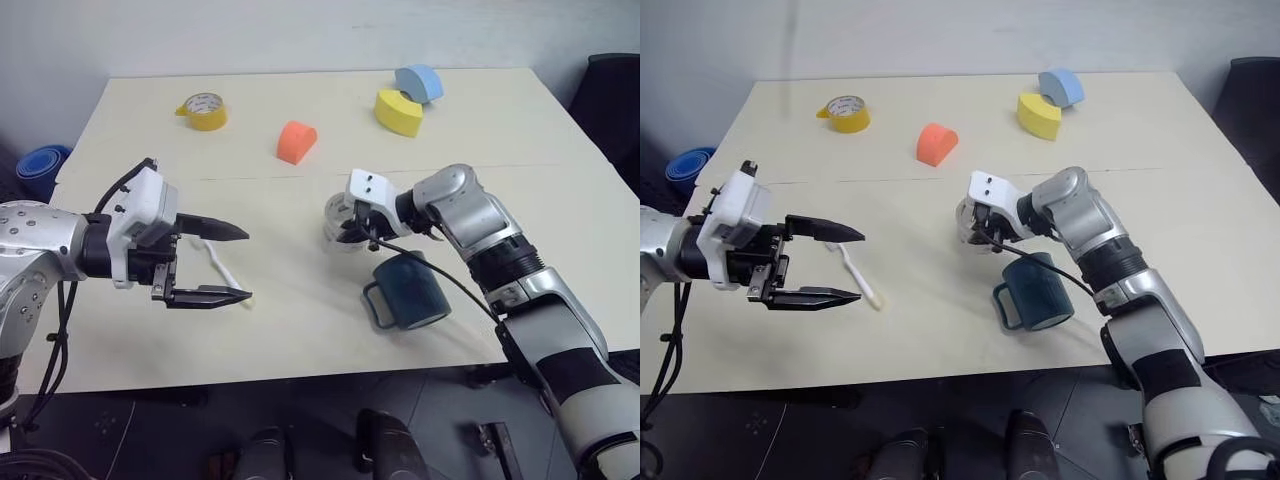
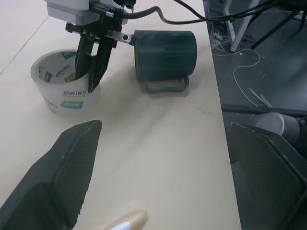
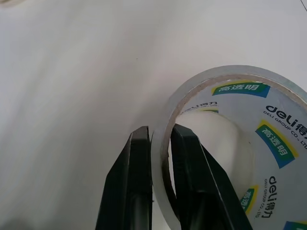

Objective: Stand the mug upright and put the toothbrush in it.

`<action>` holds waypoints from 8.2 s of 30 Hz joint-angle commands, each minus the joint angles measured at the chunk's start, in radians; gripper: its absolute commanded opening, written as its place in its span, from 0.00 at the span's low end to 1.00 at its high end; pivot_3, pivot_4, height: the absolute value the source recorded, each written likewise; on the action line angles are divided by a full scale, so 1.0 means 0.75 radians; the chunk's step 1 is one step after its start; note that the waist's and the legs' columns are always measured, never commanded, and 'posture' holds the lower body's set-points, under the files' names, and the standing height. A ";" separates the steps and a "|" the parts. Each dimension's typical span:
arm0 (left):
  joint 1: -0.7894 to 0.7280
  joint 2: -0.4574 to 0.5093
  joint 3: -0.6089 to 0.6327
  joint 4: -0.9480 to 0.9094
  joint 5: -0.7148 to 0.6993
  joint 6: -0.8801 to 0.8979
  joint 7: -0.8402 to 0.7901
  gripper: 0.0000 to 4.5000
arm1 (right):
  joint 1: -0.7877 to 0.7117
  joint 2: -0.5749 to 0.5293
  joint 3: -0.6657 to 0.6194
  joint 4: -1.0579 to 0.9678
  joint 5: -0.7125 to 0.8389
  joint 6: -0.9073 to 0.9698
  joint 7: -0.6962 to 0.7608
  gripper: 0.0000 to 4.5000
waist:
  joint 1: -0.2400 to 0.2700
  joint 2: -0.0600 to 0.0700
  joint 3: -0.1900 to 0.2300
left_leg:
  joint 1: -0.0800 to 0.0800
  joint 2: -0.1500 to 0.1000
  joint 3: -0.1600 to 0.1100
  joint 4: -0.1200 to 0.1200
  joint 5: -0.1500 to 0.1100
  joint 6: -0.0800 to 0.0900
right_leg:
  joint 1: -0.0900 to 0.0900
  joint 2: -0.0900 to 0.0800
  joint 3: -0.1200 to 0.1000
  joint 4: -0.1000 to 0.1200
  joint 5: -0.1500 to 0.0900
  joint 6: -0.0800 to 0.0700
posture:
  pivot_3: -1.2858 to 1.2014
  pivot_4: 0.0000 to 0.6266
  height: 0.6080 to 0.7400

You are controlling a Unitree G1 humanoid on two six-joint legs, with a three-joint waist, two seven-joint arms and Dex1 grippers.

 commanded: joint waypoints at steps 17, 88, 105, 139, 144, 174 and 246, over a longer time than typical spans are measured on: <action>-0.383 -0.284 -0.203 0.124 -0.087 0.041 -0.091 1.00 | 1.030 -0.900 -1.073 -0.854 0.109 0.651 -0.152 0.06 | 0.043 -0.001 0.001 | -0.012 -0.001 0.002 0.008 0.001 0.002 | -0.010 -0.001 0.003 0.004 0.000 0.000 | 0.52 0.24 1.00; -0.447 -0.286 -0.254 0.218 0.073 -0.014 -0.192 1.00 | 0.923 -0.278 -0.682 -1.706 1.379 1.574 -1.603 0.44 | 0.059 -0.013 -0.005 | -0.015 -0.002 -0.005 0.018 0.000 0.002 | -0.008 0.001 0.008 0.008 0.000 0.000 | 0.52 0.24 1.00; -0.493 -0.327 -0.295 0.279 0.114 -0.065 -0.230 1.00 | 1.052 -0.280 -0.730 -1.841 1.187 1.583 -1.608 0.44 | 0.067 -0.013 -0.005 | -0.016 -0.002 -0.004 0.018 0.000 0.002 | -0.009 0.001 0.008 0.006 0.000 0.000 | 0.52 0.24 1.00; -0.494 -0.289 -0.209 0.325 0.113 -0.047 -0.220 1.00 | 1.006 -0.102 -0.773 -1.737 0.898 0.863 -1.257 0.00 | 0.057 -0.013 -0.005 | -0.015 -0.001 -0.004 0.017 0.000 0.003 | -0.009 0.002 0.009 0.006 0.000 0.000 | 0.52 0.24 1.00; -0.412 -0.245 -0.093 0.301 0.098 0.001 -0.116 1.00 | 0.844 0.266 -0.585 -1.354 0.775 0.436 -1.222 0.00 | 0.041 -0.013 -0.005 | -0.015 -0.001 -0.004 0.016 0.000 0.003 | -0.009 0.002 0.008 0.007 0.000 0.000 | 0.52 0.24 1.00; -0.038 -0.116 0.132 -0.053 -0.058 0.267 0.248 1.00 | 1.007 0.335 -0.305 -0.905 0.254 -0.128 -0.959 0.35 | 0.010 -0.012 -0.004 | -0.012 -0.001 -0.007 0.010 0.002 -0.001 | -0.009 0.002 0.007 0.009 0.000 0.000 | 0.52 0.24 1.00; -0.591 -0.801 0.315 0.848 -0.514 1.089 2.537 0.04 | 1.010 -0.350 -0.813 -1.718 1.426 0.564 -0.865 1.00 | 0.084 -0.014 -0.016 | 0.011 -0.006 -0.006 0.006 0.001 -0.001 | 0.015 0.002 0.017 0.000 0.000 0.000 | 0.52 0.24 1.00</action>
